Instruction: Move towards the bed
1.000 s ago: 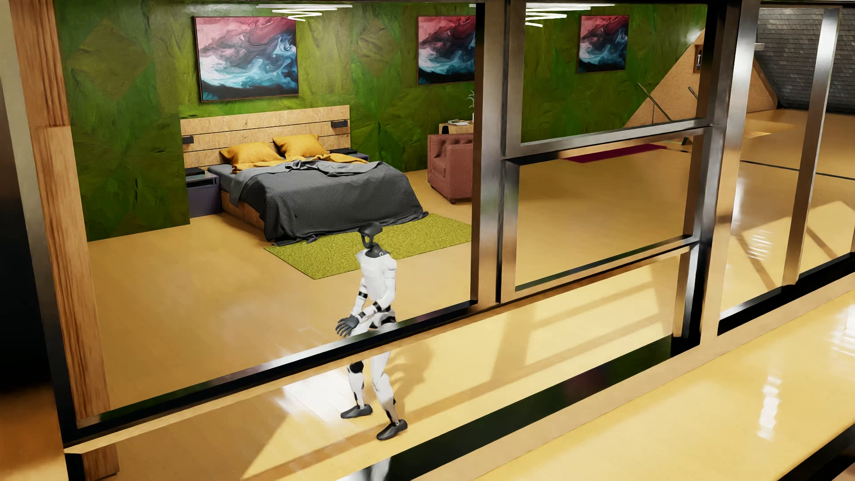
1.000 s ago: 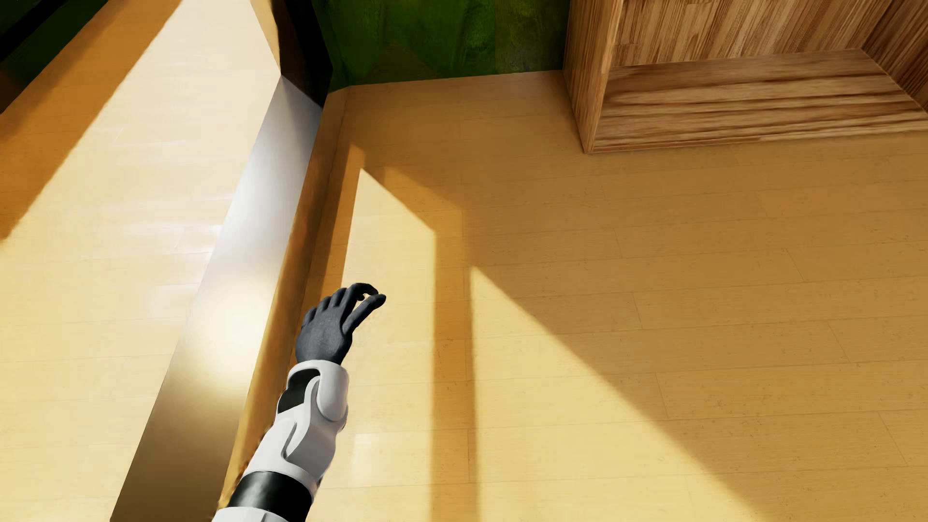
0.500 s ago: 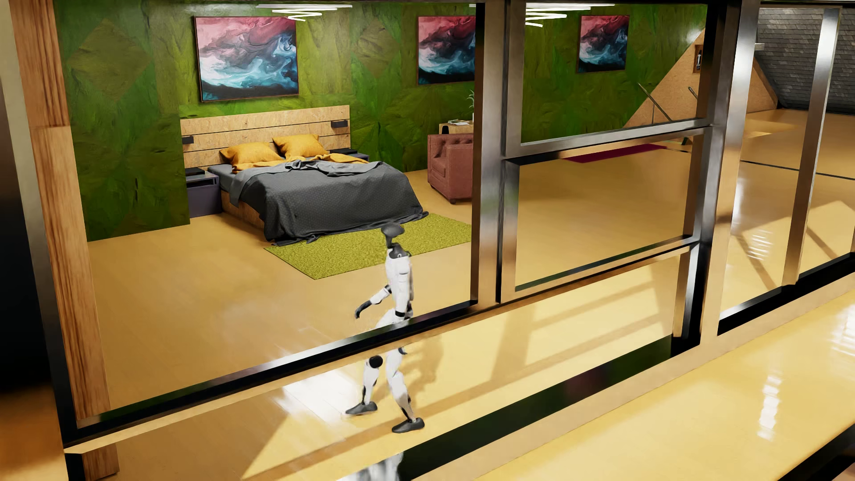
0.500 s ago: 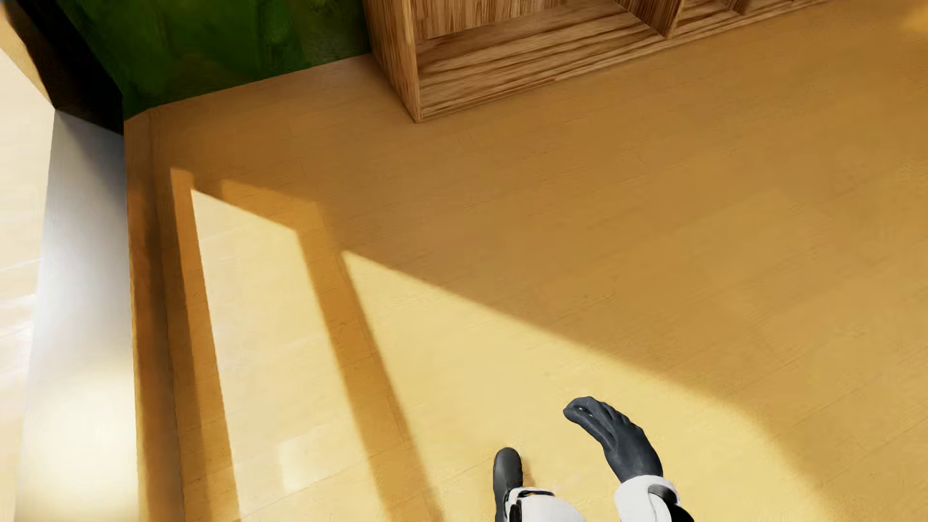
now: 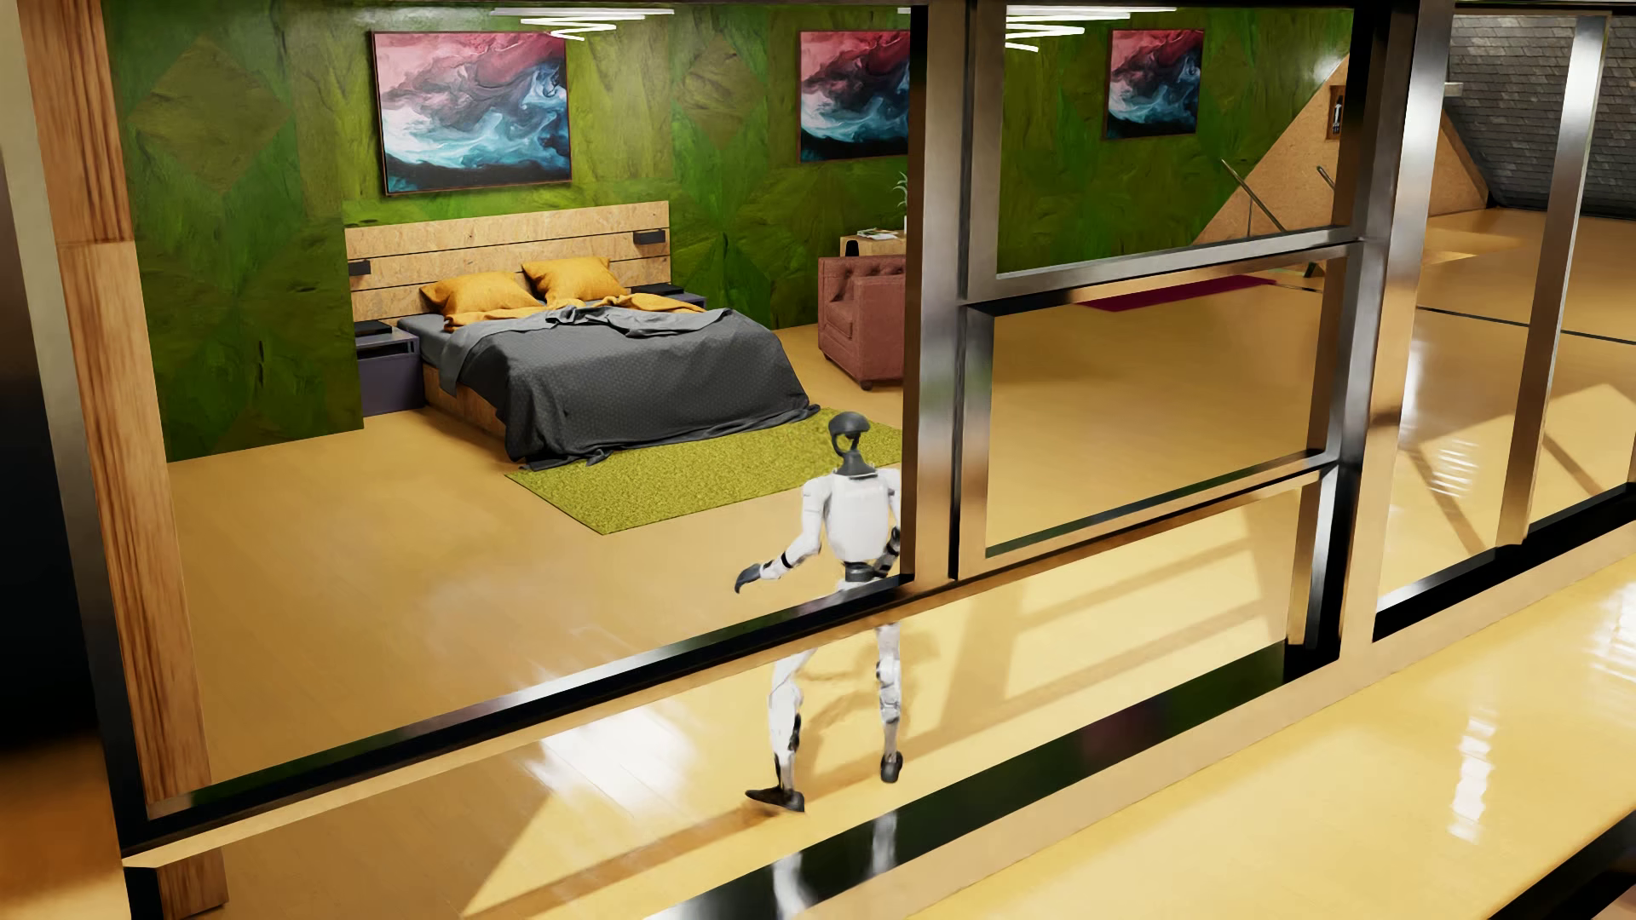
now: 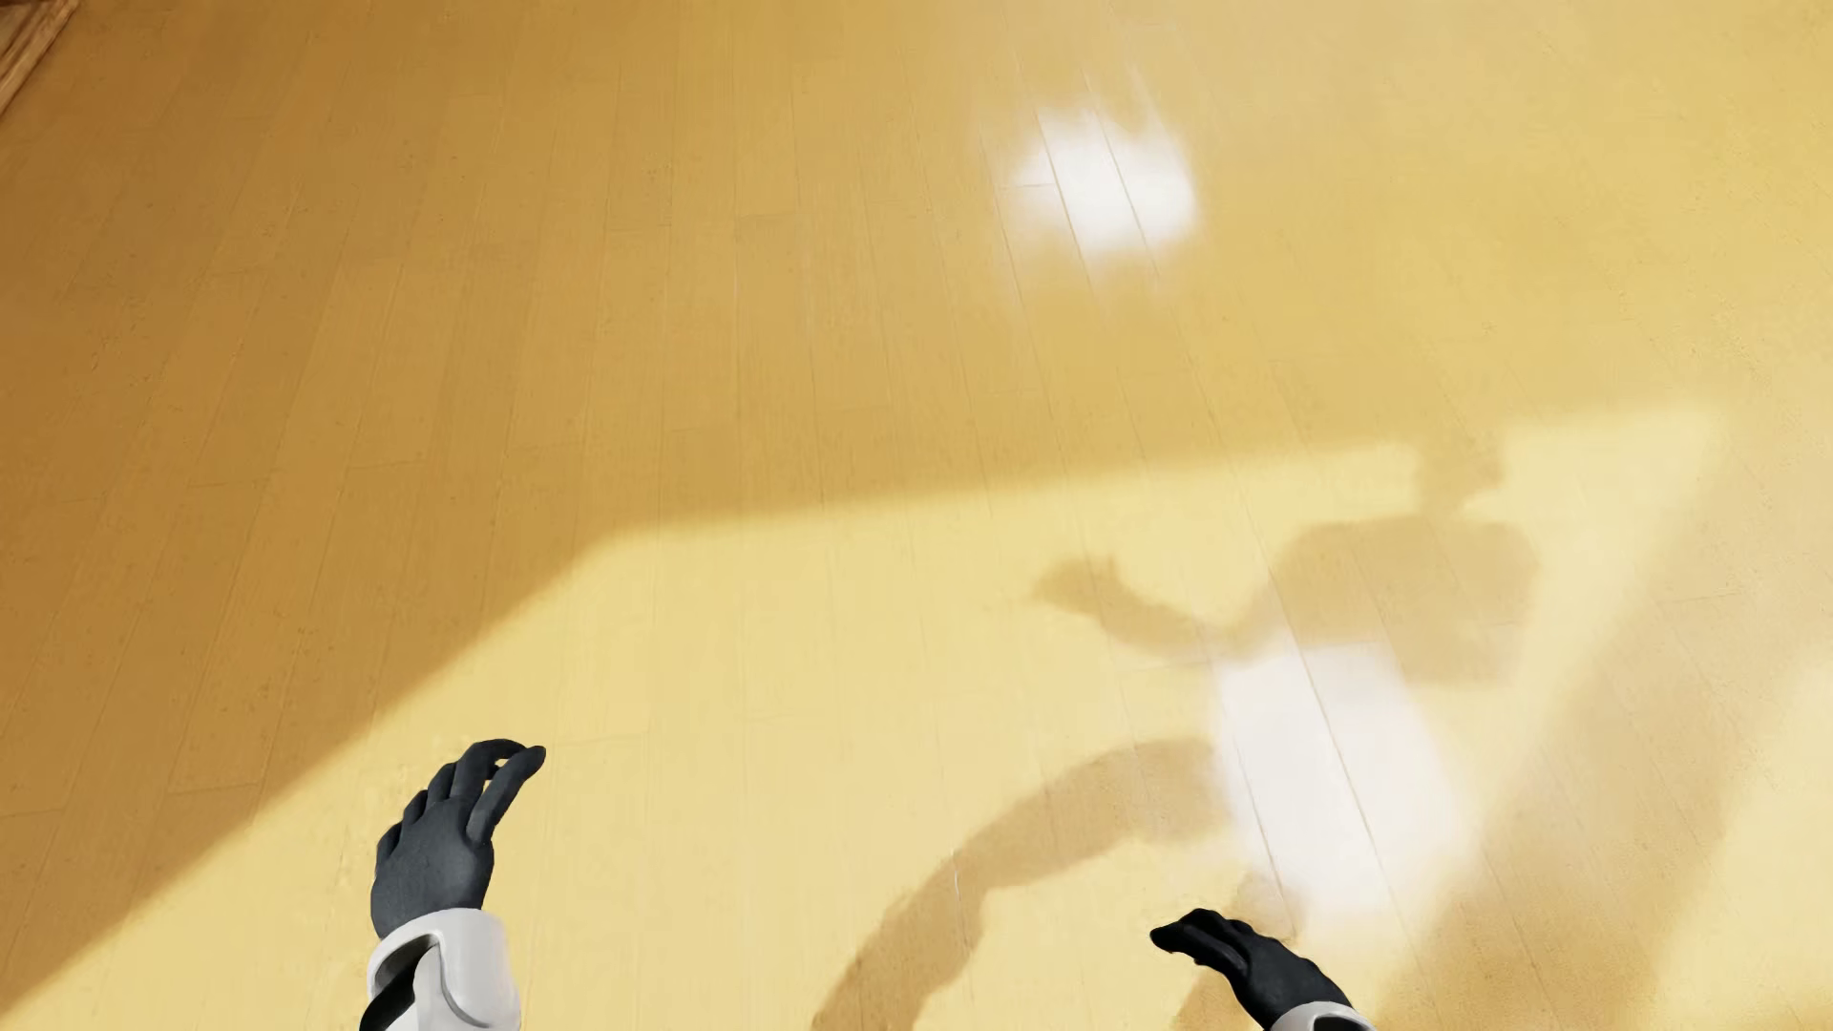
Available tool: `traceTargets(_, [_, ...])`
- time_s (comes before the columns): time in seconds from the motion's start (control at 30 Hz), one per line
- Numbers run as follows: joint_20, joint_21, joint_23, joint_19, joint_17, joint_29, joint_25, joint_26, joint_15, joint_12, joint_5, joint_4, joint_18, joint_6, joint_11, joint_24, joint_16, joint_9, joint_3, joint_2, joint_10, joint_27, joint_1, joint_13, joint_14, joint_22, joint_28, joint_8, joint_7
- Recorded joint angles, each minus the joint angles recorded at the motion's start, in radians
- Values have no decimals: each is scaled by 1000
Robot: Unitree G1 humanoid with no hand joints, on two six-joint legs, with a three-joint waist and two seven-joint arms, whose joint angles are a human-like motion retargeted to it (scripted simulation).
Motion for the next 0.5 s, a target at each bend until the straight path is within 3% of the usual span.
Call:
traceTargets(0.03, [-24,24,-2,-42,5,17,-16,27,-16,49,103,-96,-38,10,-21,-23,21,12,13,-7,126,-20,-75,-31,-42,48,-25,79,-222])
traceTargets(0.07, [-72,25,-8,-77,23,-5,-22,58,-19,86,190,-186,-68,22,-64,0,39,24,17,15,241,-24,-138,-52,-66,120,-94,135,-318])
traceTargets(0.1, [-144,11,-28,-101,50,-45,1,76,-8,107,263,-240,-41,35,-123,60,40,34,20,54,332,-30,-192,-60,-79,208,-205,180,-298])
traceTargets(0.13, [-217,2,-56,-117,72,-75,45,61,12,121,328,-291,0,49,-190,136,29,41,29,100,389,-57,-249,-70,-81,288,-345,228,-253])
traceTargets(0.17, [-263,11,-87,-134,79,-81,84,19,40,139,392,-362,5,61,-257,200,7,46,43,149,412,-107,-323,-91,-68,342,-483,284,-240])
traceTargets(0.2, [-264,30,-120,-154,74,-77,97,-28,67,166,453,-439,-18,70,-323,231,-26,51,58,202,397,-167,-407,-124,-47,362,-590,348,-256])
traceTargets(0.23, [-237,47,-158,-172,68,-82,92,-58,90,197,504,-503,-31,77,-390,231,-70,55,72,263,348,-219,-491,-165,-24,354,-646,413,-280])
traceTargets(0.27, [-214,57,-196,-186,70,-102,85,-75,108,226,543,-543,-29,82,-450,227,-109,60,85,329,268,-248,-563,-207,13,329,-638,479,-301])
traceTargets(0.3, [-219,61,-230,-201,80,-132,87,-85,126,246,567,-571,-23,83,-500,243,-135,66,98,396,166,-252,-619,-244,63,300,-578,548,-326])
traceTargets(0.37, [-287,51,-262,-226,111,-197,127,-79,203,254,569,-617,-35,68,-526,325,-143,78,124,520,-9,-223,-661,-277,115,280,-439,657,-386])
traceTargets(0.4, [-312,41,-254,-204,121,-229,156,-60,277,239,555,-626,18,50,-488,361,-143,84,136,563,-4,-194,-655,-269,158,307,-417,692,-389])
traceTargets(0.43, [-314,34,-226,-110,121,-258,180,-33,382,213,540,-640,96,28,-389,380,-147,92,146,576,72,-154,-643,-249,212,355,-427,730,-396])
traceTargets(0.47, [-293,35,-173,67,107,-278,193,4,524,173,533,-644,126,4,-211,387,-155,101,155,543,166,-101,-621,-226,216,410,-446,756,-389])
traceTargets(0.5, [-254,49,-88,164,82,-274,194,47,664,122,517,-646,145,-15,25,391,-165,111,166,454,241,-35,-587,-211,178,455,-456,734,-371])
